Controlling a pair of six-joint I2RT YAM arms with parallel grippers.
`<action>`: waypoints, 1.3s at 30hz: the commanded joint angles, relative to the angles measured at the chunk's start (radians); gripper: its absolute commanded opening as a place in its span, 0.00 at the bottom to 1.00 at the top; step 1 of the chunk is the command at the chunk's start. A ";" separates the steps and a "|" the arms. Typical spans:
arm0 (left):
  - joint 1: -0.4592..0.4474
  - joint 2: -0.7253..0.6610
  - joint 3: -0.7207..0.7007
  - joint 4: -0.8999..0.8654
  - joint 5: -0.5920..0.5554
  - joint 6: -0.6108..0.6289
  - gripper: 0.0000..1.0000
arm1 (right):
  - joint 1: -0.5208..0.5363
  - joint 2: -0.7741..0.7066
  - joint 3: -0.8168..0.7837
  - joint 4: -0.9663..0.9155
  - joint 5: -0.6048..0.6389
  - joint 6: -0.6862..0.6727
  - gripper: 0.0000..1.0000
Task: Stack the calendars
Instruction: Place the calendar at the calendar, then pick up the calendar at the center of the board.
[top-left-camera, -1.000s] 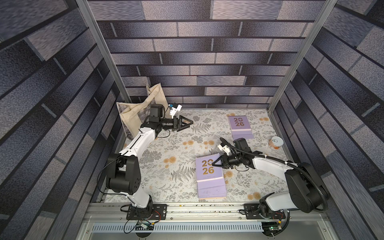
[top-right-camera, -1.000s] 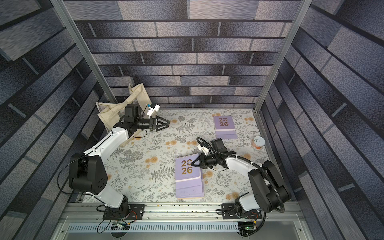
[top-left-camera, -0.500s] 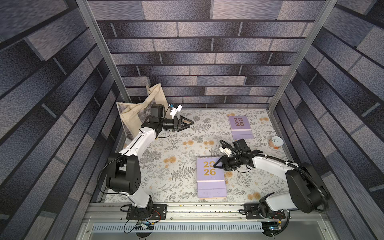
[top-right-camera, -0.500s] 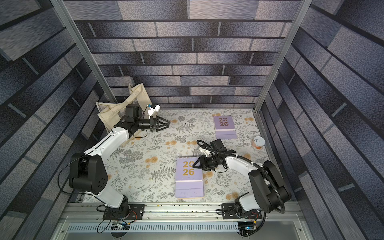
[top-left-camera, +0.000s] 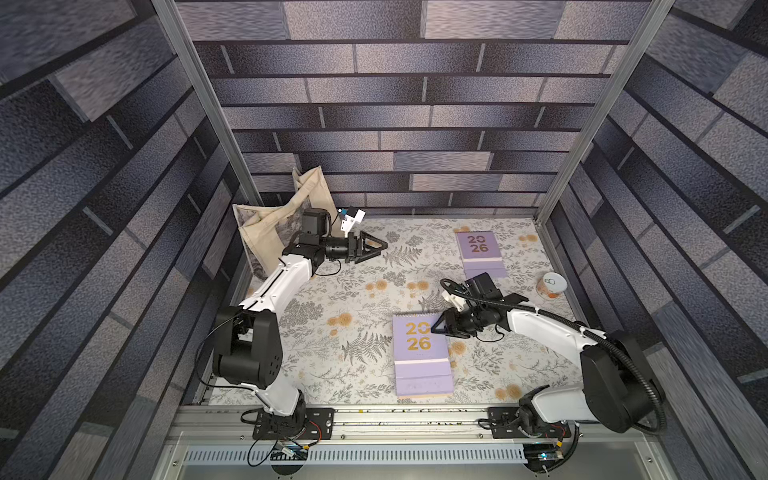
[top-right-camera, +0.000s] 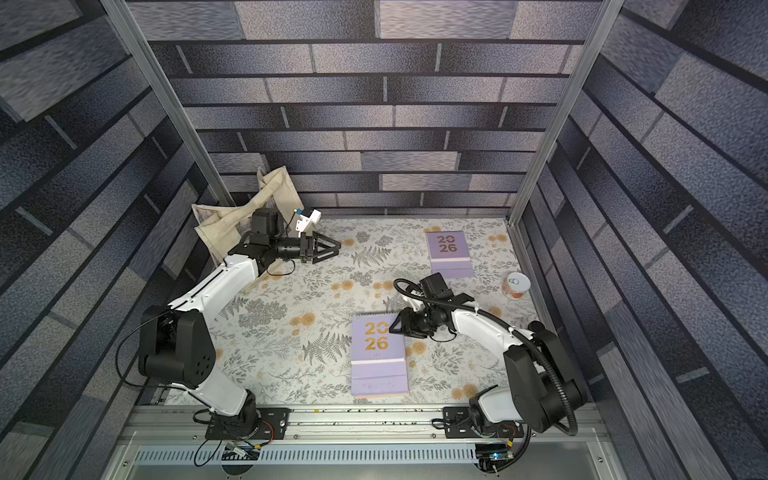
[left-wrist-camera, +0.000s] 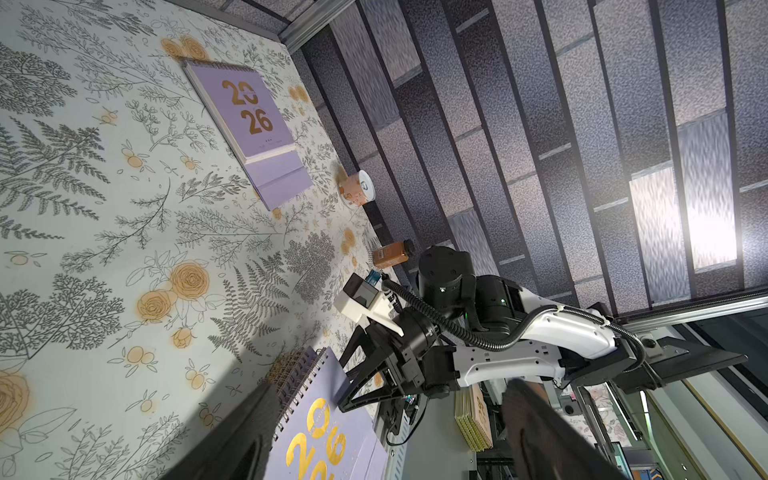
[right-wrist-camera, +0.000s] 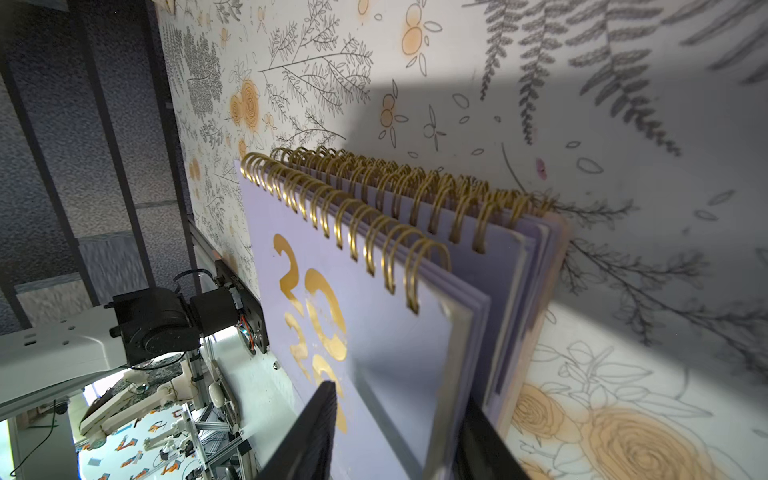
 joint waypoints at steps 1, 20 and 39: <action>-0.006 0.013 -0.001 0.000 0.008 0.010 0.87 | 0.002 -0.027 0.034 -0.095 0.070 -0.036 0.46; -0.053 0.111 0.120 -0.024 -0.143 -0.057 1.00 | -0.098 0.051 0.380 -0.295 0.334 -0.202 0.77; -0.360 0.835 0.911 0.061 -0.567 -0.307 1.00 | -0.510 0.591 0.947 -0.247 0.396 -0.249 0.98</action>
